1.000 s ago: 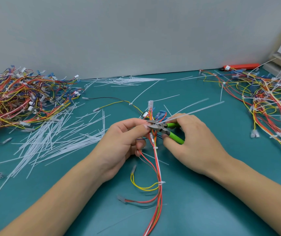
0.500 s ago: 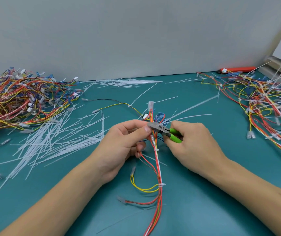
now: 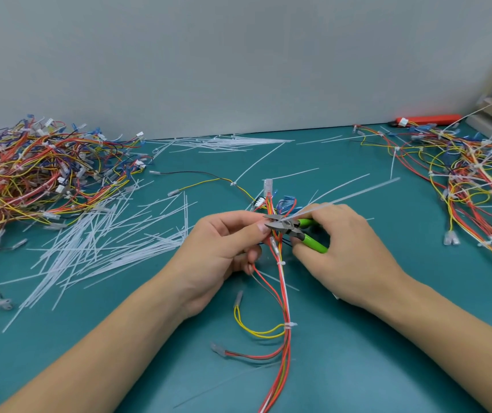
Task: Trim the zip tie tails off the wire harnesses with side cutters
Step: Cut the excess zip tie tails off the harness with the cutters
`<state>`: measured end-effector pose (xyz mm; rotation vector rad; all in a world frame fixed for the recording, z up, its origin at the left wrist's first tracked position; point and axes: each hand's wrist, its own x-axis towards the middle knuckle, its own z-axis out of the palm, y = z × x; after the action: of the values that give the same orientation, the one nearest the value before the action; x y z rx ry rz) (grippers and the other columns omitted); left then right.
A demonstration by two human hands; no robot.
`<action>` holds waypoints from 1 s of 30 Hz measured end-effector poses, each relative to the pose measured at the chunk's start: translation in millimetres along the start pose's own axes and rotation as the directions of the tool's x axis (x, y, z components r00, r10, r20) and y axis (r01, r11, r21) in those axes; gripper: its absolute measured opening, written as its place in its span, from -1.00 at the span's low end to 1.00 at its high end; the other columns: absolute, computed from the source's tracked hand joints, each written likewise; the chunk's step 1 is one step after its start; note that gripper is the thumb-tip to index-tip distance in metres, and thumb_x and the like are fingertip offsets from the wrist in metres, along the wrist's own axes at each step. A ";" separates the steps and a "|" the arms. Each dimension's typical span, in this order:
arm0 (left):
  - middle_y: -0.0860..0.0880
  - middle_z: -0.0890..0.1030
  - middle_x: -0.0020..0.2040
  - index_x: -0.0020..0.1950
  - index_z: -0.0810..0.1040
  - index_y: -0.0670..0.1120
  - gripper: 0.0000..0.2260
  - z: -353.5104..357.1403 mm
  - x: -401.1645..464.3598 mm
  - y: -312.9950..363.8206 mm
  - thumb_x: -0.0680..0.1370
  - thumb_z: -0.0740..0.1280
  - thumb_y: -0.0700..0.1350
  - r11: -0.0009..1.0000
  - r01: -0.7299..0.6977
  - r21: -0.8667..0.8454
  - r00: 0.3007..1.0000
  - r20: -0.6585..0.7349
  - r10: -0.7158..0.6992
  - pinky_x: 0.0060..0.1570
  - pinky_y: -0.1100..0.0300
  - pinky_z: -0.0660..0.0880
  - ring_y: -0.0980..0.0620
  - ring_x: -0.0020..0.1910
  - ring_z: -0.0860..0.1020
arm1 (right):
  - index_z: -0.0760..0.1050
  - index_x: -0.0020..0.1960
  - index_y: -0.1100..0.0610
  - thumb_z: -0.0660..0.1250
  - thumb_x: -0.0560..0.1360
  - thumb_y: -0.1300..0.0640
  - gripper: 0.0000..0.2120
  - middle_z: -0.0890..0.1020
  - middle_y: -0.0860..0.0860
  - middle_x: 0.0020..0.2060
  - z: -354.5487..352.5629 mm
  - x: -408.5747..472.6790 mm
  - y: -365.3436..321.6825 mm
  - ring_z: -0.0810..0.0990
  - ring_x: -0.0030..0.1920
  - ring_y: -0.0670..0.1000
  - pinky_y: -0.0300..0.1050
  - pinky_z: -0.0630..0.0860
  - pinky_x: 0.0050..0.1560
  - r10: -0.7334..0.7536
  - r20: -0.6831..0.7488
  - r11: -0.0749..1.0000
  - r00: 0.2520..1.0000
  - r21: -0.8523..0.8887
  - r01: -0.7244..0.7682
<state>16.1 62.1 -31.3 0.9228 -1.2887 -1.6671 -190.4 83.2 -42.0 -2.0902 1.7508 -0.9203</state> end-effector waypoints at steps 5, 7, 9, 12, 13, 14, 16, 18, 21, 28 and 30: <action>-0.03 0.64 -0.24 0.08 0.70 -0.20 -0.74 1.1 -0.6 0.0 0.43 0.46 -0.14 1.000 0.003 -0.005 1.000 -0.004 -0.003 -0.44 0.28 0.46 0.08 -0.42 0.46 | 0.60 0.09 -0.13 0.28 0.40 -0.09 -0.70 0.62 -0.22 -0.04 0.3 0.3 0.8 0.49 0.04 -0.07 -0.05 0.47 0.16 0.005 -0.003 1.000 1.000 -0.003 -0.005; -0.02 0.64 -0.24 0.07 0.69 -0.19 -0.75 1.7 -0.9 -0.1 0.45 0.45 -0.13 1.000 -0.001 0.008 1.000 -0.002 0.001 -0.44 0.28 0.45 0.08 -0.42 0.45 | 0.60 0.01 -0.10 0.28 0.39 -0.10 -0.76 0.62 -0.20 -0.12 0.4 0.5 0.7 0.49 -0.02 -0.06 -0.04 0.48 0.09 0.007 -0.002 1.000 1.000 -0.007 -0.007; -0.01 0.66 -0.23 0.00 0.71 -0.14 -0.83 2.3 -1.0 0.0 0.46 0.45 -0.10 1.000 -0.007 0.028 1.000 0.008 0.006 -0.44 0.29 0.44 0.09 -0.42 0.44 | 0.51 -0.20 -0.05 0.28 0.38 -0.10 -0.86 0.55 -0.15 -0.32 1.3 0.5 1.6 0.45 -0.20 -0.08 -0.03 0.44 -0.14 0.012 -0.029 1.000 1.000 -0.004 -0.012; 0.00 0.66 -0.23 -0.12 0.73 -0.05 -0.92 2.6 -1.5 0.4 0.46 0.45 -0.09 0.999 -0.010 0.048 1.000 0.024 0.009 -0.44 0.29 0.44 0.11 -0.43 0.44 | 0.32 -0.31 0.01 0.28 0.37 -0.06 -0.79 0.41 -0.06 -0.46 2.5 0.2 1.0 0.28 -0.40 -0.01 -0.07 0.24 -0.40 0.038 -0.049 0.998 0.998 0.052 -0.036; 0.01 0.65 -0.23 -0.13 0.73 -0.04 -0.92 2.7 -1.6 0.3 0.46 0.45 -0.08 0.999 -0.010 0.050 1.000 0.024 0.009 -0.44 0.30 0.43 0.11 -0.43 0.43 | 0.31 -0.32 0.00 0.27 0.38 -0.06 -0.80 0.41 -0.06 -0.46 3.0 0.5 1.4 0.25 -0.42 0.01 -0.08 0.22 -0.42 0.031 -0.048 0.999 0.998 0.045 -0.028; 0.01 0.66 -0.23 -0.14 0.73 -0.04 -0.93 2.9 -2.0 0.3 0.46 0.45 -0.08 0.999 -0.009 0.050 1.000 0.024 0.008 -0.44 0.30 0.43 0.11 -0.43 0.43 | 0.30 -0.31 -0.01 0.26 0.38 -0.06 -0.80 0.41 -0.06 -0.46 3.2 0.5 1.4 0.23 -0.42 0.01 -0.08 0.21 -0.43 0.029 -0.043 0.999 0.999 0.031 -0.028; 0.01 0.66 -0.23 -0.14 0.73 -0.04 -0.93 3.4 -2.4 0.5 0.46 0.45 -0.08 0.999 -0.009 0.049 1.000 0.025 0.007 -0.44 0.30 0.43 0.11 -0.43 0.43 | 0.30 -0.31 0.00 0.26 0.39 -0.06 -0.79 0.40 -0.05 -0.46 4.0 0.5 2.1 0.22 -0.42 0.02 -0.07 0.22 -0.43 0.035 -0.040 0.999 0.999 0.026 -0.034; 0.02 0.66 -0.24 -0.14 0.72 -0.04 -0.92 3.7 -3.0 1.2 0.46 0.45 -0.07 0.998 -0.010 0.054 1.000 0.025 0.008 -0.43 0.30 0.43 0.10 -0.43 0.43 | 0.29 -0.30 0.03 0.28 0.39 -0.04 -0.77 0.39 -0.04 -0.46 5.0 0.1 2.2 0.21 -0.41 0.01 -0.07 0.23 -0.43 0.048 -0.041 0.998 0.998 0.029 -0.047; 0.04 0.64 -0.24 -0.09 0.72 -0.05 -0.89 3.4 -2.6 1.2 0.46 0.45 -0.06 0.998 -0.009 0.062 1.000 0.023 0.008 -0.43 0.30 0.43 0.10 -0.43 0.43 | 0.36 -0.30 0.03 0.31 0.40 -0.04 -0.79 0.44 -0.07 -0.46 3.3 -0.5 2.0 0.33 -0.35 -0.04 -0.04 0.37 -0.34 0.049 -0.045 0.999 0.998 0.014 -0.049; -0.01 0.63 -0.20 0.03 0.72 -0.09 -0.80 2.8 -1.2 -0.7 0.45 0.45 -0.07 0.999 0.005 0.050 1.000 0.008 -0.005 -0.43 0.29 0.42 0.10 -0.43 0.42 | 0.60 0.13 -0.17 0.29 0.41 -0.11 -0.69 0.63 -0.28 0.07 -2.7 -0.7 -4.1 0.44 0.18 -0.05 0.13 0.44 0.30 0.050 0.028 0.999 0.998 -0.020 -0.049; 0.00 0.64 -0.22 0.01 0.73 -0.07 -0.83 2.5 -1.2 -1.1 0.46 0.44 -0.07 0.999 0.002 0.050 1.000 0.012 -0.002 -0.44 0.30 0.42 0.10 -0.44 0.43 | 0.60 0.12 -0.16 0.34 0.43 -0.07 -0.73 0.62 -0.27 0.07 -2.9 -0.7 -3.3 0.45 0.18 -0.04 0.13 0.43 0.31 0.046 0.030 0.999 0.999 -0.013 -0.045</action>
<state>14.2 64.4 -31.7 0.9455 -1.3437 -1.6507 -189.6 85.2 -38.1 -2.0520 1.7852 -0.8633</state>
